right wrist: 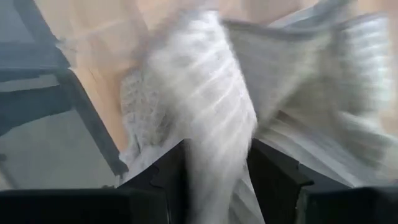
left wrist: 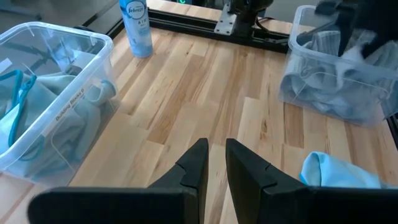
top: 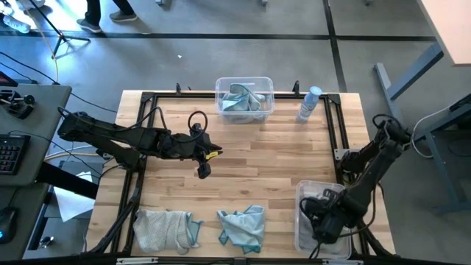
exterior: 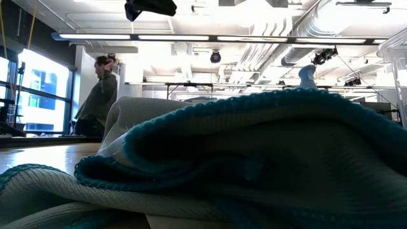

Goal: Sort microfiber towel by color & place in baskets
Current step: Put the gray microfiber towel into the bottom transparent bin, then put the blue microfiber towel into the top transparent bin

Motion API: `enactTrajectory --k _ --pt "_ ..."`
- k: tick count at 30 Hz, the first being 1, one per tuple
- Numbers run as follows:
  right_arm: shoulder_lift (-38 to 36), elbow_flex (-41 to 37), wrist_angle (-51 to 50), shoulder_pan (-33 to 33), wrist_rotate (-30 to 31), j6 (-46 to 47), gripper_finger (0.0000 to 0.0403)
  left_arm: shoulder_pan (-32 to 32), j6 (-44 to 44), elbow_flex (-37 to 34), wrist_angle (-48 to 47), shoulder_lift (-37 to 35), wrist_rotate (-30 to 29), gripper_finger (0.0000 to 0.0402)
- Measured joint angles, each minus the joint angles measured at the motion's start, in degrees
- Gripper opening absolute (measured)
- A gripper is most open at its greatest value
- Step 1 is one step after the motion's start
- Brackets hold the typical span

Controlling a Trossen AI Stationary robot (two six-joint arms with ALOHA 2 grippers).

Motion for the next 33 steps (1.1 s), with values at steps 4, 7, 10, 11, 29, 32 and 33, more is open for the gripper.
enactTrajectory --k 4,7,10,11,29,32,33 --pt "-0.02 8.85 -11.57 0.03 4.11 0.00 0.0149 0.00 0.00 0.00 0.25 0.00 -0.02 0.0042" --pt "-0.03 15.70 -18.25 0.03 8.85 0.00 0.0149 0.00 0.00 0.00 0.27 0.00 -0.02 0.0042" --pt "-0.07 21.52 -23.49 0.03 16.47 -0.03 0.0149 0.00 0.00 0.00 0.27 0.00 -0.02 0.0042" --pt "-0.07 23.15 -25.03 0.05 19.77 -0.03 0.0149 0.00 0.00 0.00 0.26 0.00 -0.02 0.0042" --pt "-1.38 17.11 -11.30 -12.06 40.75 -18.93 0.0016 -0.80 -5.77 0.42 -1.87 0.00 6.88 0.0042" --pt "-4.90 13.58 -1.93 -14.21 39.41 -27.55 0.0005 -2.15 -5.28 1.79 -1.93 0.00 6.71 0.0042" --pt "-6.27 12.14 1.27 -14.76 39.38 -30.33 0.0003 -2.65 -4.93 2.29 -1.94 0.00 6.22 0.0042"
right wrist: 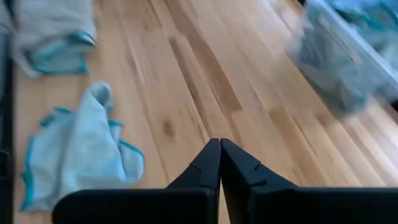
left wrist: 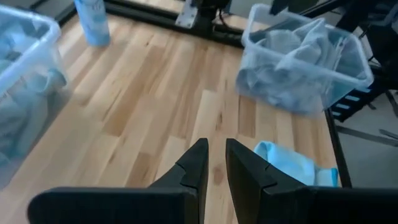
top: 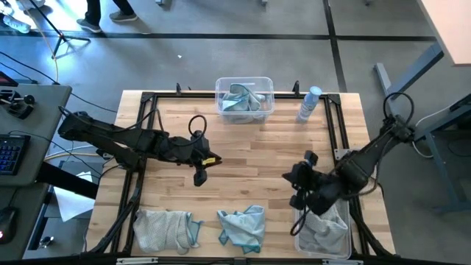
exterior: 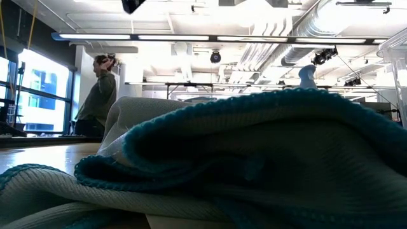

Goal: Sort microfiber towel by color & place in baskets
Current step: Put the blue microfiber towel into the top transparent bin

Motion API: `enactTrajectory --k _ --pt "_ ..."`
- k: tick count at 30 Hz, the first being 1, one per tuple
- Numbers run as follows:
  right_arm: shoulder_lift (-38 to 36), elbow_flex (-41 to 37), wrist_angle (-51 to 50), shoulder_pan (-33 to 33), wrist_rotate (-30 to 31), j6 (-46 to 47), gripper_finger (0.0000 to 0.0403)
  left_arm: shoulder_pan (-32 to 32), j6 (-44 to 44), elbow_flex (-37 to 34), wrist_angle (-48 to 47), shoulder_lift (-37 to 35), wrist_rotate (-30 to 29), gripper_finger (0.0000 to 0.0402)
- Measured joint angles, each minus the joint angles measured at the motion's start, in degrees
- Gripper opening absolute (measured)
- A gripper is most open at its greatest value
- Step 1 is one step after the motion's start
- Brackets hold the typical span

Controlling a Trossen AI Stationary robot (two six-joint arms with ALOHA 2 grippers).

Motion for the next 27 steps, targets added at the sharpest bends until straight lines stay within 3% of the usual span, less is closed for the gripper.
enactTrajectory --k 8,17,21,27 --pt "-12.63 -12.83 16.97 -5.36 -2.83 -10.66 0.0002 -5.38 -3.83 4.38 -6.35 -0.04 -5.22 0.0042" --pt "-21.89 -21.72 23.95 -11.03 -8.30 -16.65 0.0001 -13.24 -24.37 5.25 -13.13 0.38 -9.72 0.0026" --pt "-23.42 -22.70 24.10 -13.05 -11.36 -19.83 0.0001 -16.00 -33.27 5.25 -14.17 2.08 -9.82 0.0003" --pt "-23.79 -22.70 24.28 -15.40 -15.72 -25.82 0.0000 -18.98 -46.44 7.37 -17.13 8.14 -10.91 0.0000"
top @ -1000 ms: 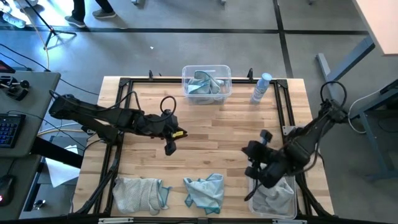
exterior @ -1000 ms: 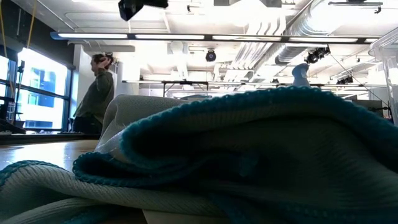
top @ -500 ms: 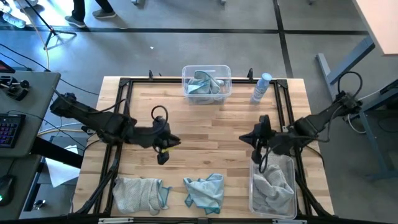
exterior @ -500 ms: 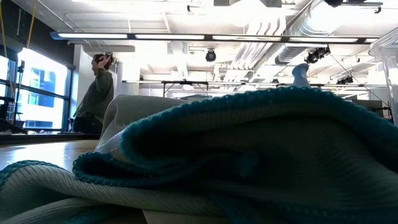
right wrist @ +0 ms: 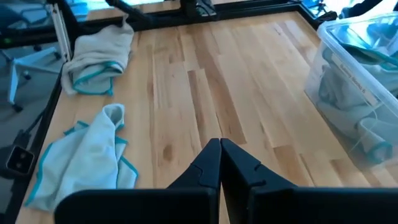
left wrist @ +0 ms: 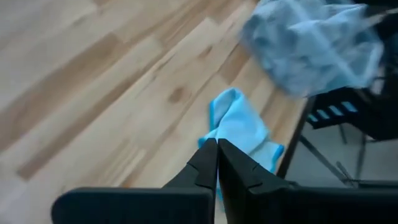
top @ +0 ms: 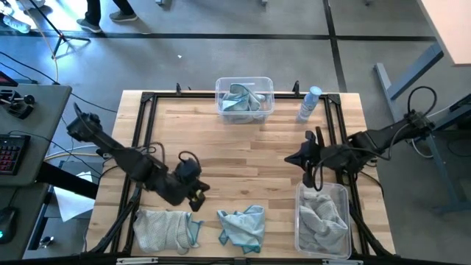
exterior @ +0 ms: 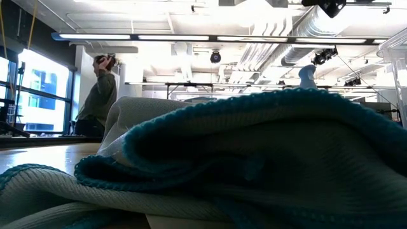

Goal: Sort microfiber towel by color & place in baskets
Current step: Put the blue microfiber towel into the top transparent bin

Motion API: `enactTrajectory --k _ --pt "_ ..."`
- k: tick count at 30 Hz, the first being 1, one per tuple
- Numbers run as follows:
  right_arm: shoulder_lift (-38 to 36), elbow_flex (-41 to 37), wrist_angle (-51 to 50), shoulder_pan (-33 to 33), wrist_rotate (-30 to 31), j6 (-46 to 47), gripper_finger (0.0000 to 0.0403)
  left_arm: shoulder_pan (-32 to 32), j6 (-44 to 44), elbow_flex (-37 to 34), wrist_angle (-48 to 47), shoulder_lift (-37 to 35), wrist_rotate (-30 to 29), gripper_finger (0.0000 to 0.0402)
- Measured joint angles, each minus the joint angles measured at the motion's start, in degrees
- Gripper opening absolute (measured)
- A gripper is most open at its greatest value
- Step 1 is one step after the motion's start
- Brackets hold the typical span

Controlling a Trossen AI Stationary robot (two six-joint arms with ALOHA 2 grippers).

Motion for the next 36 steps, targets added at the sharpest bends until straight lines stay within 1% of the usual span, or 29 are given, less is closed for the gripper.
enactTrajectory --k 2,5,8,10,13,16,19,21,30,33,36 --pt "-0.02 0.00 0.00 -0.84 -1.39 -1.44 0.0000 -1.02 -5.02 3.06 -4.55 3.29 -0.03 0.0000" --pt "0.00 0.00 -0.14 -2.13 -3.26 -3.43 0.0000 -2.60 -11.55 9.71 -12.93 9.14 0.52 0.0000" --pt "-0.02 0.00 -0.28 -3.18 -4.21 -4.64 0.0000 -3.85 -16.56 16.38 -21.14 14.88 3.45 0.0000" --pt "-0.02 0.00 -0.66 -3.69 -5.02 -5.37 0.0000 -4.52 -19.04 19.06 -23.71 17.95 6.42 0.0000" --pt "-0.01 0.00 -0.99 -4.56 -6.34 -6.41 0.0000 -5.42 -19.79 19.76 -22.82 21.19 10.14 0.0000" --pt "-0.01 0.00 -1.66 -5.14 -7.25 -6.89 0.0000 -5.90 -24.59 19.53 -23.03 24.37 12.98 0.0003" --pt "0.00 0.00 -2.39 -5.28 -8.43 -6.90 0.0000 -5.90 -27.17 19.50 -23.04 27.06 17.57 0.0015" --pt "0.00 0.00 -2.69 -5.28 -8.62 -6.89 0.0000 -5.88 -27.82 19.50 -22.45 28.70 19.40 0.0030" --pt "0.00 0.02 -3.50 -5.28 -8.64 -7.35 0.0000 -5.42 -27.49 19.52 -11.35 34.43 19.52 0.0114" --pt "0.00 0.02 -3.61 -5.28 -8.84 -7.38 0.0000 -4.90 -25.35 19.52 -6.53 36.23 19.66 0.0128" --pt "0.02 0.02 -3.81 -5.28 -10.30 -7.33 0.0000 -4.18 -23.31 19.52 -2.02 38.32 20.28 0.0131"
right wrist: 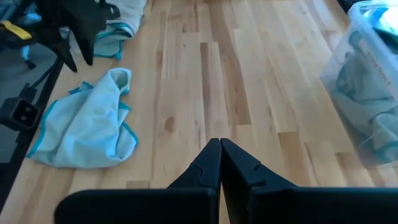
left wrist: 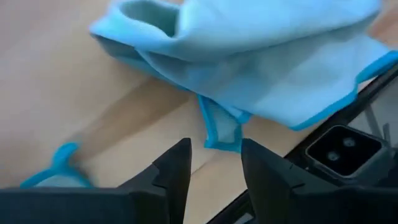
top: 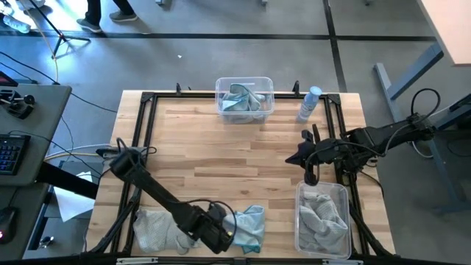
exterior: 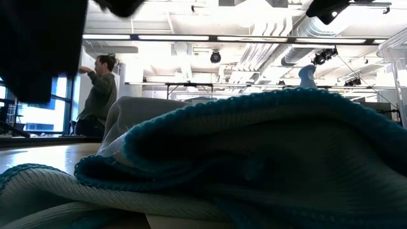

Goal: Sort microfiber towel by color & place in baskets
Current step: Put the blue microfiber towel into the top transparent bin

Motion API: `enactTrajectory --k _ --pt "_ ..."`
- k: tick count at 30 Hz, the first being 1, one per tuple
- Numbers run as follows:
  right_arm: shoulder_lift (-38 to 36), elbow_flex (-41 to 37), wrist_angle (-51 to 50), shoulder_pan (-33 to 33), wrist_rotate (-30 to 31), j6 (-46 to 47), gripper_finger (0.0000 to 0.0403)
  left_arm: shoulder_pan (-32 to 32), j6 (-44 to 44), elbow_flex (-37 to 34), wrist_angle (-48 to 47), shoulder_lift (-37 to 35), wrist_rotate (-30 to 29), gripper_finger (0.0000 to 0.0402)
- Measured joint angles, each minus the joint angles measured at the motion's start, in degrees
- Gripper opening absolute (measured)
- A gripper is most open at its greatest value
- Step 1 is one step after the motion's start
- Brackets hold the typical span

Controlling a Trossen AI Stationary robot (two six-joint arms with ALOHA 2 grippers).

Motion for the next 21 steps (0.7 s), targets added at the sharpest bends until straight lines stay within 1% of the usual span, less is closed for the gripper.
enactTrajectory --k 6,11,12,14,15,17,18,21 --pt "0.00 0.00 -0.18 0.00 -1.14 0.02 0.0000 1.53 1.63 0.00 3.08 5.24 7.10 0.0131" --pt "-0.02 0.02 -0.58 0.00 -1.14 0.02 0.0000 2.35 2.73 0.24 4.81 7.77 10.11 0.0127" --pt "-0.04 0.04 -0.87 0.00 -1.14 0.02 0.0000 2.59 3.76 0.24 5.22 7.79 10.57 0.0120" --pt "-0.02 0.04 -1.40 0.00 -1.14 0.02 0.0000 3.13 5.35 0.31 4.65 7.46 11.24 0.0091" --pt "-0.02 0.04 -1.58 0.00 -1.12 0.02 0.0000 3.28 6.38 0.29 3.78 6.97 11.07 0.0069" --pt "-0.02 0.04 -1.81 0.00 -1.12 0.02 0.0000 3.43 8.84 0.20 2.64 5.76 8.65 0.0022" --pt "-0.02 0.04 -1.90 0.00 -1.10 0.02 0.0000 3.52 9.50 0.17 1.18 4.75 7.16 0.0012" --pt "-0.02 0.04 -1.96 -0.01 -0.92 0.02 0.0000 3.80 11.98 0.37 -2.35 0.41 3.64 0.0006"
